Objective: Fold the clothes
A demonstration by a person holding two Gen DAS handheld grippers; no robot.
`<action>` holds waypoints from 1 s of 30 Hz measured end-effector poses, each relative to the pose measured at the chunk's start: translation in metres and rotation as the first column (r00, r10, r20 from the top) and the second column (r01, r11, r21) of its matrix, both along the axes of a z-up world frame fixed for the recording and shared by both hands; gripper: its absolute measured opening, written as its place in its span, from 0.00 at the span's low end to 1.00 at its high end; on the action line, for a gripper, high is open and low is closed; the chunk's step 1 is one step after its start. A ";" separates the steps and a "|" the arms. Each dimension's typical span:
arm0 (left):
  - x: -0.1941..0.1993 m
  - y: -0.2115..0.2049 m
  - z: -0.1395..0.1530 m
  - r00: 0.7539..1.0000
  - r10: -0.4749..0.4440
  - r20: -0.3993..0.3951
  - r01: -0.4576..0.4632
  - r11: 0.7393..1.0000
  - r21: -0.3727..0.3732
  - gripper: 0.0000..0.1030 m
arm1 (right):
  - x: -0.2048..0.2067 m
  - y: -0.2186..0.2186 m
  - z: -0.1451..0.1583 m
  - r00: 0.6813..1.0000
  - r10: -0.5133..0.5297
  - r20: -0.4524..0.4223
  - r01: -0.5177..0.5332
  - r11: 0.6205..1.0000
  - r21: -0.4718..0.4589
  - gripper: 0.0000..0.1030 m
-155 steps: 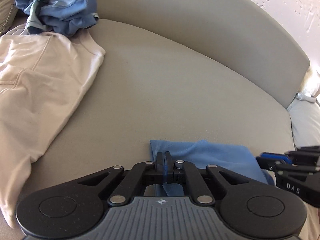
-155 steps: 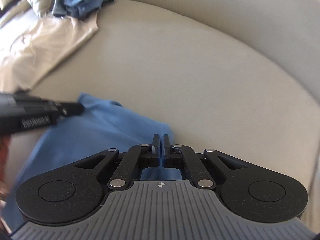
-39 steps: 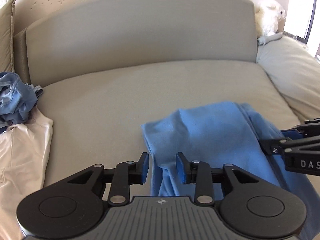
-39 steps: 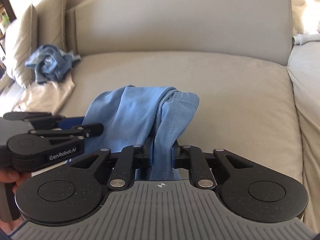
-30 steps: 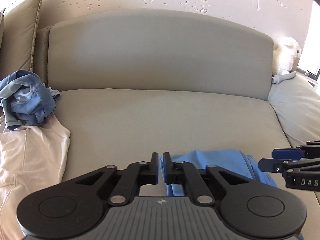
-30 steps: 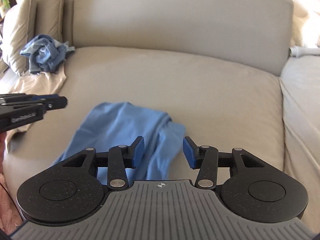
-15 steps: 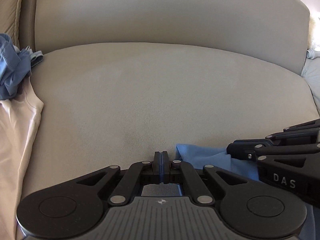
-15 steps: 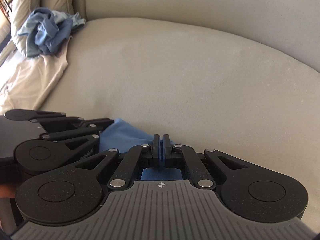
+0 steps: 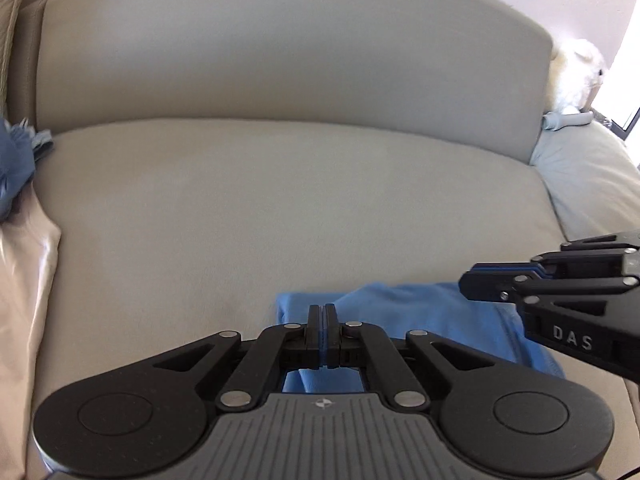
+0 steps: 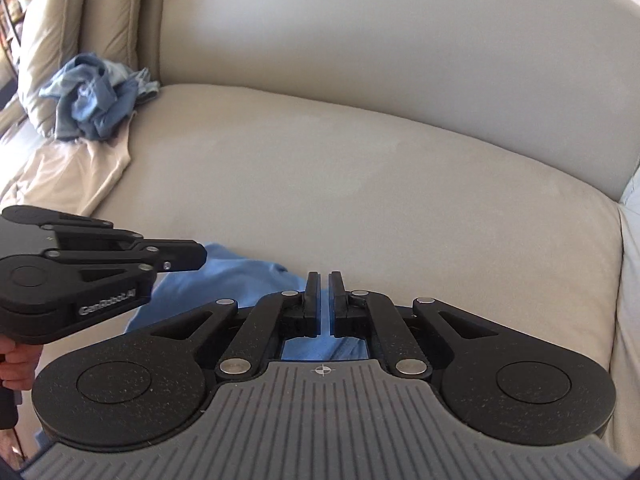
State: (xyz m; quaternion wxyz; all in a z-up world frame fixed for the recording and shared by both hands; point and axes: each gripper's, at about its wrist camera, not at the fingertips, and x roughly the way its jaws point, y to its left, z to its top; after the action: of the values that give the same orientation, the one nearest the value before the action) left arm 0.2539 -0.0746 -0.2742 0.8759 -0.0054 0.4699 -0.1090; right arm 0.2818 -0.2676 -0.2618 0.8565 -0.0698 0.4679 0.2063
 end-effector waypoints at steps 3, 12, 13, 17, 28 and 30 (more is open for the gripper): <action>-0.016 0.015 -0.019 1.000 -0.025 0.015 0.024 0.998 0.057 0.01 | -0.016 -0.005 -0.018 0.999 0.037 -0.033 -0.040 0.996 -0.083 0.04; -0.076 0.011 0.051 0.983 -0.105 0.150 0.119 0.989 -0.092 0.00 | -0.078 -0.040 0.029 0.999 -0.034 -0.021 0.035 0.998 0.049 0.11; -0.082 0.002 0.051 0.979 -0.139 0.147 0.152 0.984 -0.088 0.01 | -0.084 -0.037 0.034 1.000 -0.023 -0.013 0.024 0.997 0.071 0.11; -0.086 -0.012 0.014 0.989 -0.149 0.021 0.150 0.987 -0.055 0.02 | -0.092 -0.008 0.022 1.000 0.027 0.007 -0.028 0.998 0.060 0.19; -0.167 -0.005 0.059 0.945 -0.315 0.088 0.319 0.947 -0.040 0.02 | -0.158 -0.034 0.042 0.998 0.021 -0.066 -0.026 0.996 -0.089 0.20; -0.176 -0.015 0.060 0.943 -0.316 0.106 0.324 0.944 -0.067 0.03 | -0.168 -0.029 0.057 1.000 0.013 -0.023 -0.012 1.000 0.018 0.21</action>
State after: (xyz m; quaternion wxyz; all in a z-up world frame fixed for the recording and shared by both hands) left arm 0.0777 -0.0893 -0.2137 0.8667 0.0396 0.4179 -0.2693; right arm 0.1139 -0.2969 -0.2052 0.8503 -0.0625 0.4754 0.2167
